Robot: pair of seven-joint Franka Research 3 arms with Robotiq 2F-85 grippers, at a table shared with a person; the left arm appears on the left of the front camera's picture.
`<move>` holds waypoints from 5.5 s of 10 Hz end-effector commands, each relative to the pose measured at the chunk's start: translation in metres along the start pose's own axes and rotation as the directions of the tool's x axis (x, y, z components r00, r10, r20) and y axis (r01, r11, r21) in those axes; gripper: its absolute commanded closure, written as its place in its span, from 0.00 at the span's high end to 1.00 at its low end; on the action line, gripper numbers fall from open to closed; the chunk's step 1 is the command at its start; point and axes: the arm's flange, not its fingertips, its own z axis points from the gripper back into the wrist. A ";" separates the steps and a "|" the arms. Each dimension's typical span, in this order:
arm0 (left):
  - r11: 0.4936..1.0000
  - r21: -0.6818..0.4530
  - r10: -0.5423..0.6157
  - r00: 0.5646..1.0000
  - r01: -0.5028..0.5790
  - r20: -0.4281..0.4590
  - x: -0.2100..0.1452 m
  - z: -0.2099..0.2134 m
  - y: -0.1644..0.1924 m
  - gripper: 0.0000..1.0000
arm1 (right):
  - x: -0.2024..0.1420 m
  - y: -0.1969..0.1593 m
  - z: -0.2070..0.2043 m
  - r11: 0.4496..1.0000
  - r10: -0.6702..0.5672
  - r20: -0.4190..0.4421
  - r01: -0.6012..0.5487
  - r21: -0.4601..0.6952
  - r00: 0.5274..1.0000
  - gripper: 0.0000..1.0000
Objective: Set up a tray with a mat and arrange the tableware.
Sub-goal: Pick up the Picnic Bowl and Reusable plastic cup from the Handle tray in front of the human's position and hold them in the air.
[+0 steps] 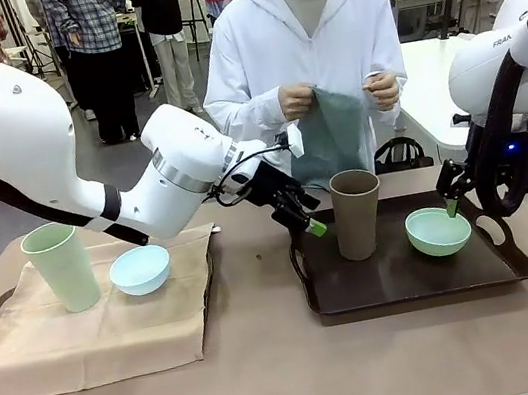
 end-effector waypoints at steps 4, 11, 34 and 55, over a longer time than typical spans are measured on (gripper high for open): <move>0.998 -0.051 -0.040 0.996 0.044 0.079 -0.010 -0.018 -0.009 1.00 | 0.018 0.001 -0.016 0.998 0.032 -0.035 -0.029 0.057 0.999 1.00; 0.994 -0.048 -0.090 0.991 0.095 0.098 -0.011 -0.056 -0.006 1.00 | 0.031 0.009 -0.044 0.998 0.028 -0.022 -0.027 0.051 0.999 1.00; 0.991 -0.026 -0.122 0.979 0.128 0.164 0.013 -0.100 0.016 0.00 | 0.030 0.009 -0.049 0.994 0.076 -0.016 -0.074 0.083 0.997 0.24; 0.966 0.208 -0.186 0.972 0.153 0.146 0.153 0.076 -0.106 0.00 | -0.069 -0.012 0.190 0.984 0.146 0.084 -0.154 0.091 0.986 0.00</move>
